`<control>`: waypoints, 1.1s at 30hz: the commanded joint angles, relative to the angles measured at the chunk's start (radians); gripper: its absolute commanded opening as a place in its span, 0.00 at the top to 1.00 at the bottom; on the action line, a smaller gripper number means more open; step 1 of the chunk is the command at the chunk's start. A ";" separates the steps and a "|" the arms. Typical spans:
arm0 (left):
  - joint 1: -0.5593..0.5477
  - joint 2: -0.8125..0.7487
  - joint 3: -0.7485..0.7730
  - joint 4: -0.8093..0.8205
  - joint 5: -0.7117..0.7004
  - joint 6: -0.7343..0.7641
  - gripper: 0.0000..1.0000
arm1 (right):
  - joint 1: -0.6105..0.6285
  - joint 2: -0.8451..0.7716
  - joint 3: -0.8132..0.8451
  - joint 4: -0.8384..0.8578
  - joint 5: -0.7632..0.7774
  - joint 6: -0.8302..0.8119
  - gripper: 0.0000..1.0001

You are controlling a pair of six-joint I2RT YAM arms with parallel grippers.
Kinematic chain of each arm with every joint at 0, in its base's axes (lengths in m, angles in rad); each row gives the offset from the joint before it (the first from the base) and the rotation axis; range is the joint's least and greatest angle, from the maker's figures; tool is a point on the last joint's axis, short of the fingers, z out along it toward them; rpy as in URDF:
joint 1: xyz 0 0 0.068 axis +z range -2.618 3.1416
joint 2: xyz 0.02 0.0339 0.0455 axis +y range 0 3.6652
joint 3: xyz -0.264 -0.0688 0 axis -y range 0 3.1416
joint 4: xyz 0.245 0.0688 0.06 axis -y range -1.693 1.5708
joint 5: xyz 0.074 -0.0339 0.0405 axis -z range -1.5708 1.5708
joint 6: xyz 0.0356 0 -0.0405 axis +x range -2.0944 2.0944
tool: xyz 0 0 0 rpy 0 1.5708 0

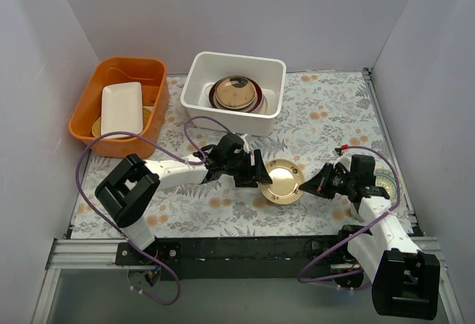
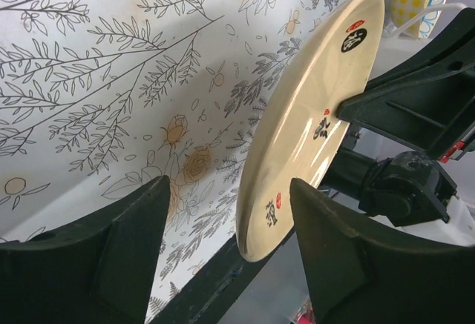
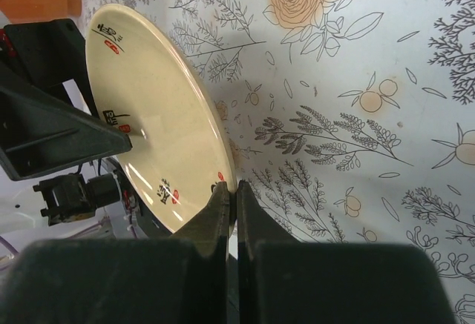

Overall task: Place the plates into the plastic bin on the countertop
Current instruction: Place the plate in the plastic bin.

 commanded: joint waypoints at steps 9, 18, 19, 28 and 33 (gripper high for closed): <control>-0.016 0.017 0.007 0.055 0.025 -0.008 0.65 | 0.029 0.037 0.044 0.074 -0.111 -0.013 0.99; -0.019 0.017 -0.002 0.060 0.025 -0.010 1.00 | 0.039 0.063 0.050 0.065 -0.127 -0.046 0.83; -0.017 0.012 -0.004 0.060 0.025 -0.010 1.00 | 0.039 0.060 0.050 0.064 -0.125 -0.047 0.74; -0.019 -0.008 -0.011 0.050 0.007 -0.008 1.00 | 0.039 0.000 0.075 0.007 -0.076 -0.095 0.11; -0.019 -0.014 0.007 0.032 -0.002 0.007 1.00 | 0.039 -0.034 0.079 -0.010 -0.047 -0.098 0.04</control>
